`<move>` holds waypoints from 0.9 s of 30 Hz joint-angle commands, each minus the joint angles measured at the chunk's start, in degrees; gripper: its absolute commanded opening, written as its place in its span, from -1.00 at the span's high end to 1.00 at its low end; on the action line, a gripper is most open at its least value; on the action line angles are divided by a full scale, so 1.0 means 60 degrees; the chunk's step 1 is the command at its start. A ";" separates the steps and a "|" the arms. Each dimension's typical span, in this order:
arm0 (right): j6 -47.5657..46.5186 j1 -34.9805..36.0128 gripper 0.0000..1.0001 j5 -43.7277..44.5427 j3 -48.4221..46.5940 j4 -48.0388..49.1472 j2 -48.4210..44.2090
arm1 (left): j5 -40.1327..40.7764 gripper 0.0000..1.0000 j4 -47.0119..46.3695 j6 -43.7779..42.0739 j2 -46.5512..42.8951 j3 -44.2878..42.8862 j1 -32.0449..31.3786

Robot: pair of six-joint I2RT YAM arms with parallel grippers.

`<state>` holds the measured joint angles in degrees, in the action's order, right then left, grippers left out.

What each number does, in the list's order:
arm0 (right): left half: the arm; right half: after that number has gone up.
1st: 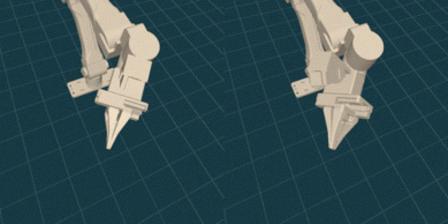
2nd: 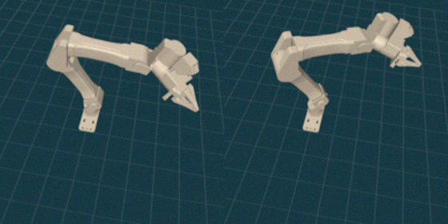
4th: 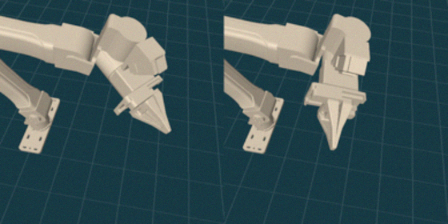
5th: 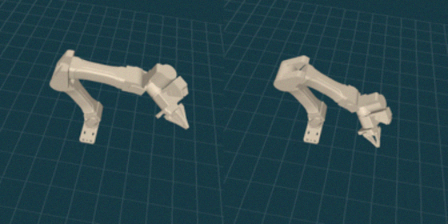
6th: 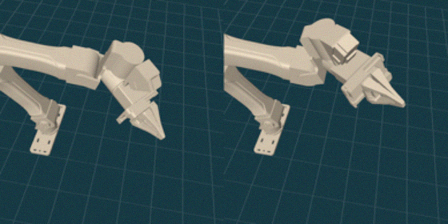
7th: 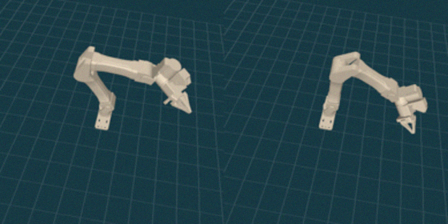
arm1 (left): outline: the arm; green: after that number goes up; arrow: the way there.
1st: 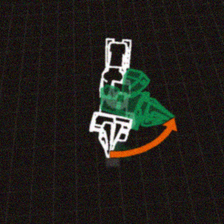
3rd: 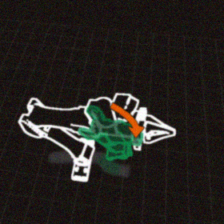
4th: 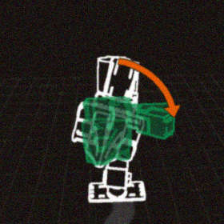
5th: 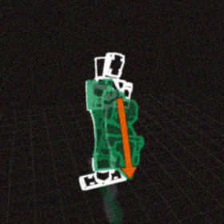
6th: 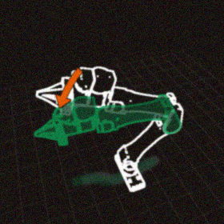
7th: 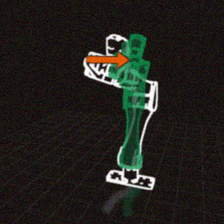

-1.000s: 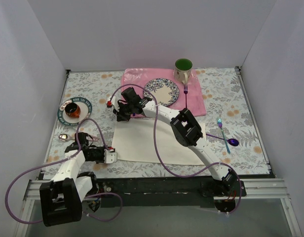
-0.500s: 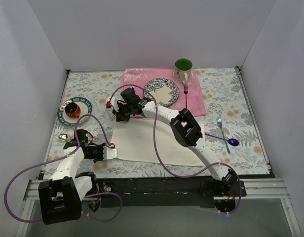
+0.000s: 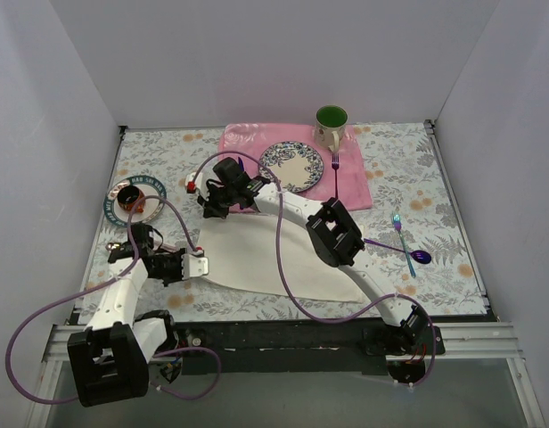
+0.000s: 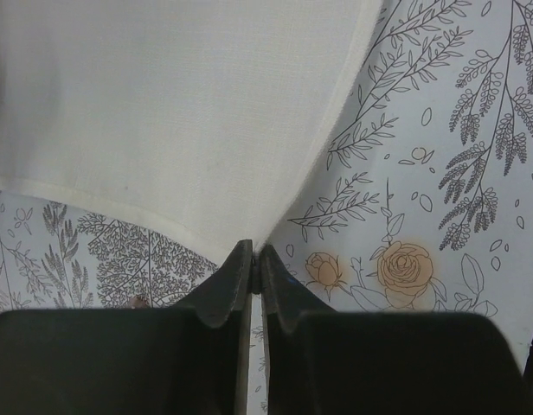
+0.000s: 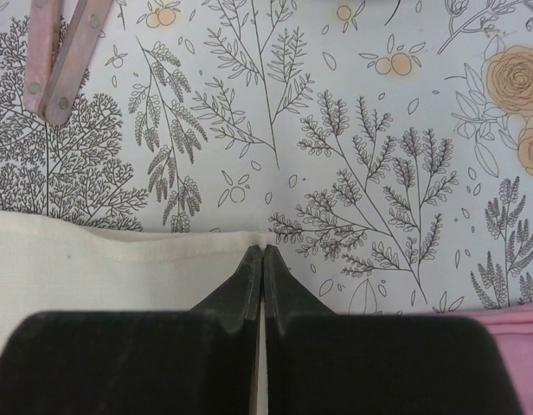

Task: Fold the napkin into a case and place the utensils inside
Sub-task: Pick up the rectangle-folded napkin from the center of the board.

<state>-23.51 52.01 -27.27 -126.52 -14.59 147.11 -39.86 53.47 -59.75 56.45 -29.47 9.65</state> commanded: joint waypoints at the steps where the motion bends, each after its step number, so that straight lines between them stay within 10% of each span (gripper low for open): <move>1: 0.0153 0.0063 0.97 -0.0041 -0.0447 0.0629 -0.0743 | -0.0446 1.00 0.0388 0.0041 -0.0091 -0.0609 0.0061; 11: 0.0212 0.0062 0.97 -0.0114 -0.0212 0.0864 -0.1066 | -0.0128 1.00 0.0741 -0.0691 0.0069 -0.0523 0.0032; 15: 0.0168 0.0063 0.97 -0.0041 -0.0169 0.0820 -0.0876 | 0.0328 0.25 -0.0019 -0.0238 0.0304 -0.0054 0.0018; 27: -0.0037 0.0077 0.97 0.0018 0.0022 0.0879 -0.0670 | 0.1017 0.03 -0.1003 -0.0383 0.1929 -0.0053 0.0018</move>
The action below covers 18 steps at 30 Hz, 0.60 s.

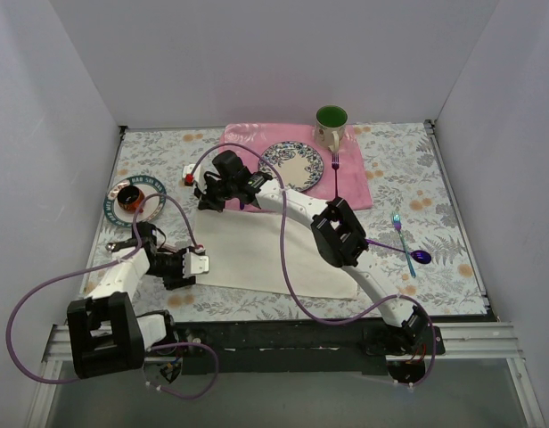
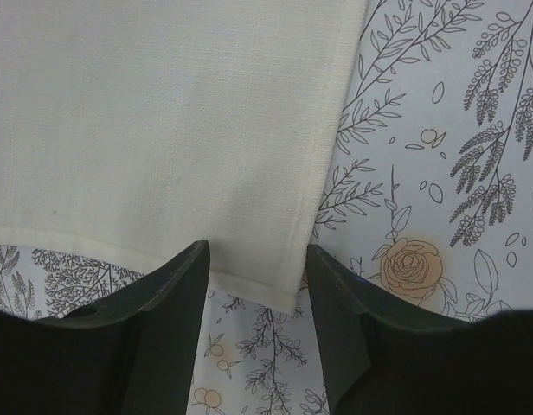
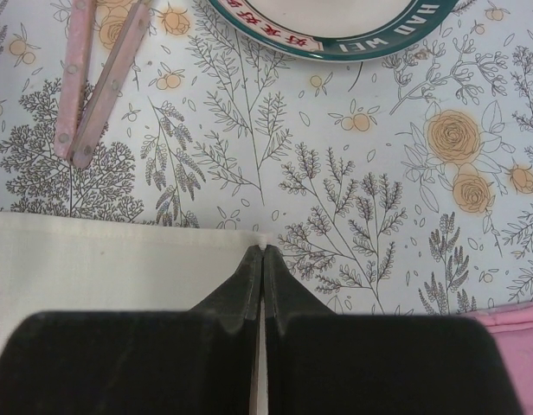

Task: Fold the napkin into a case and place the utensils inside
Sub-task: Pick up the rectangle-folded napkin from the center of the board.

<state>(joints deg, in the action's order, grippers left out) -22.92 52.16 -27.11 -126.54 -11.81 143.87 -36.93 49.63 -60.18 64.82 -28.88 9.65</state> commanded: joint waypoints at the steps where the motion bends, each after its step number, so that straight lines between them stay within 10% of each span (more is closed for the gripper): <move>1: -0.0121 0.0037 0.97 -0.0007 0.0026 0.0445 -0.0117 | 0.0602 0.03 -0.0303 -0.0442 0.0579 -0.0166 0.0032; 6: -0.0106 0.0051 0.97 0.0022 -0.0033 0.0460 -0.0073 | 0.0910 0.06 -0.0053 -0.1321 0.0477 0.0388 0.0032; 18: 0.0143 0.0037 0.97 -0.0198 0.0041 0.0636 -0.0117 | 0.1029 1.00 -0.0521 -0.0707 0.1546 -0.0107 0.0018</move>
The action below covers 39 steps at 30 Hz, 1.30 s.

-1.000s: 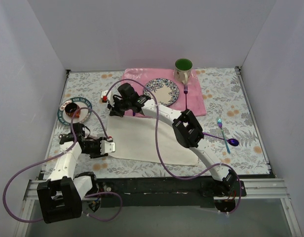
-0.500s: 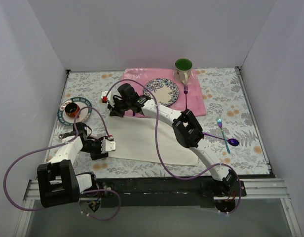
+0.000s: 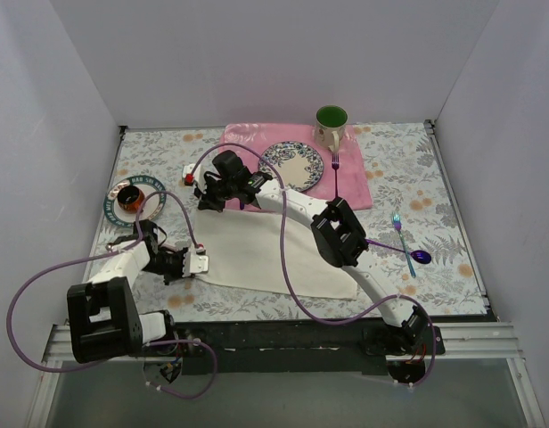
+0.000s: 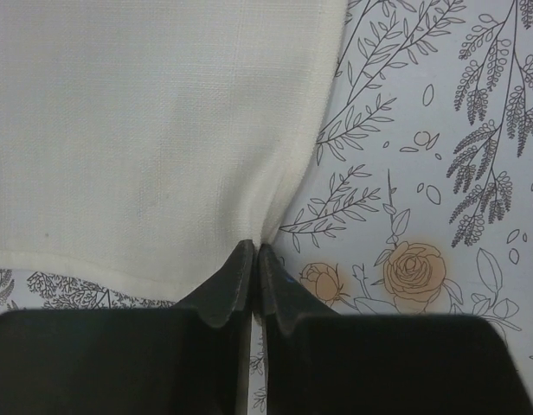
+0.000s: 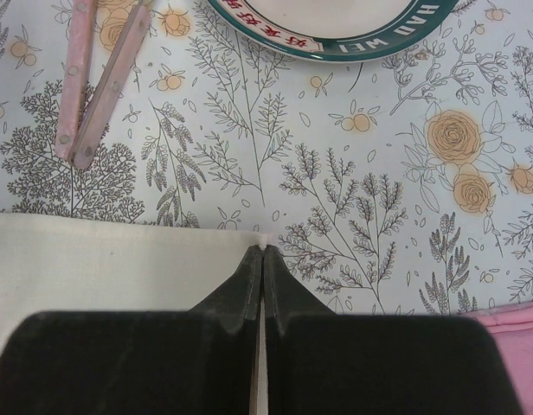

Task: Fold the napkin into a case and place the utensils inside
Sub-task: Pick up the rectangle-folded napkin from the center of the board.

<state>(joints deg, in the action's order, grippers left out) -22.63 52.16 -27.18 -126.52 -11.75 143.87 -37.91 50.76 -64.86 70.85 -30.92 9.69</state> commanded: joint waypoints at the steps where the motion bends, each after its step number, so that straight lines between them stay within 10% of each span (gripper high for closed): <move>1: 0.0139 0.0051 0.97 -0.0172 0.0008 0.0611 -0.0117 | 0.1134 1.00 -0.0697 0.0073 0.0497 0.0144 -0.0004; 28: 0.0301 -0.0095 0.97 -0.0348 0.0081 0.0596 -0.1303 | 0.0443 1.00 0.1413 0.0805 -0.0998 -0.1647 -0.0604; 34: 0.0432 -0.0080 0.97 -0.0480 -0.0154 0.0610 -0.0776 | 0.1557 0.08 0.0051 0.1697 -0.0194 -0.0882 -0.0619; 39: 0.0286 -0.0066 0.97 -0.0392 -0.0051 0.0654 -0.0527 | 0.1295 0.00 -0.0111 0.2328 0.0496 -0.1627 -0.0254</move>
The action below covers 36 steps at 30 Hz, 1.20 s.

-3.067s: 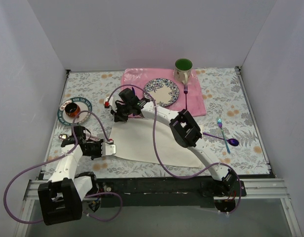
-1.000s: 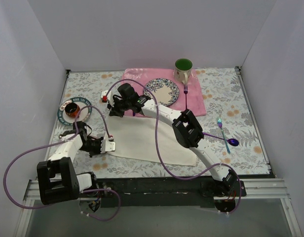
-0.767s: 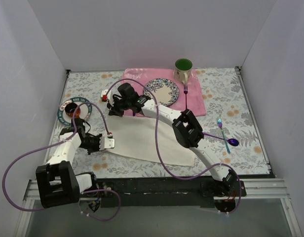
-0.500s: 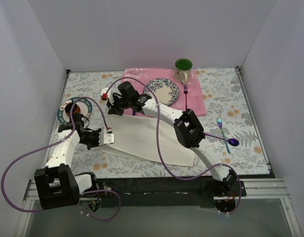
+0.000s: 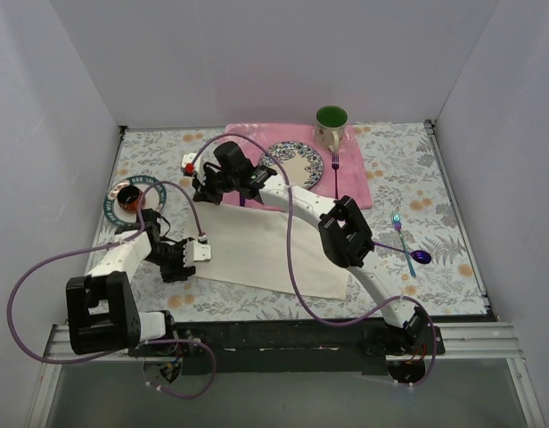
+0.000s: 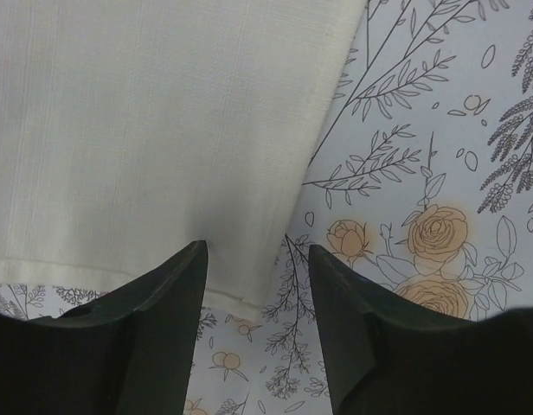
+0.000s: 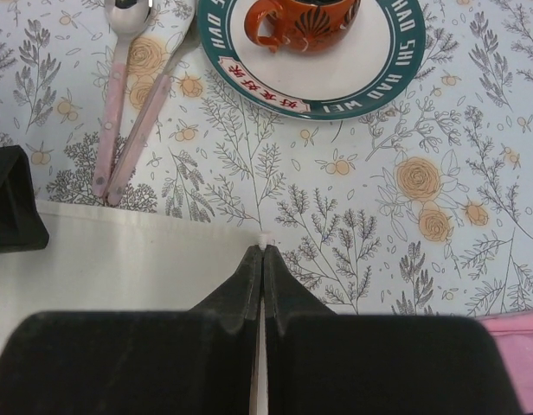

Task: Fold the napkin into a case and place the utensils inside
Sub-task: Pick up the rectangle-folded napkin from the center of the board.

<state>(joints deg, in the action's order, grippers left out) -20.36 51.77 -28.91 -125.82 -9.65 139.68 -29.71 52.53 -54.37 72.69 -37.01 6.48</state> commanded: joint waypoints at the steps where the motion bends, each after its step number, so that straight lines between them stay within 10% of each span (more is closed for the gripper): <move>1: -0.0108 0.0000 0.97 -0.0075 -0.0168 0.0334 0.0202 | -0.0304 0.00 -0.0377 0.0682 0.0205 -0.0700 0.0369; 17: 0.0244 -0.0102 0.97 -0.0133 0.0169 0.1096 -0.0457 | -0.2825 -0.07 0.0883 0.4489 0.2210 -0.2926 0.3372; 36: 0.0463 -0.0117 0.97 -0.0353 0.0316 0.1213 -0.0677 | -0.4569 -0.39 -0.0523 0.7655 0.5390 -0.4568 0.3037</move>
<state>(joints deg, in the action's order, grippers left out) -18.48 51.40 -29.78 -123.83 -5.72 139.98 -53.80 52.01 -10.94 104.60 -62.26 26.22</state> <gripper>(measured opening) 0.030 0.693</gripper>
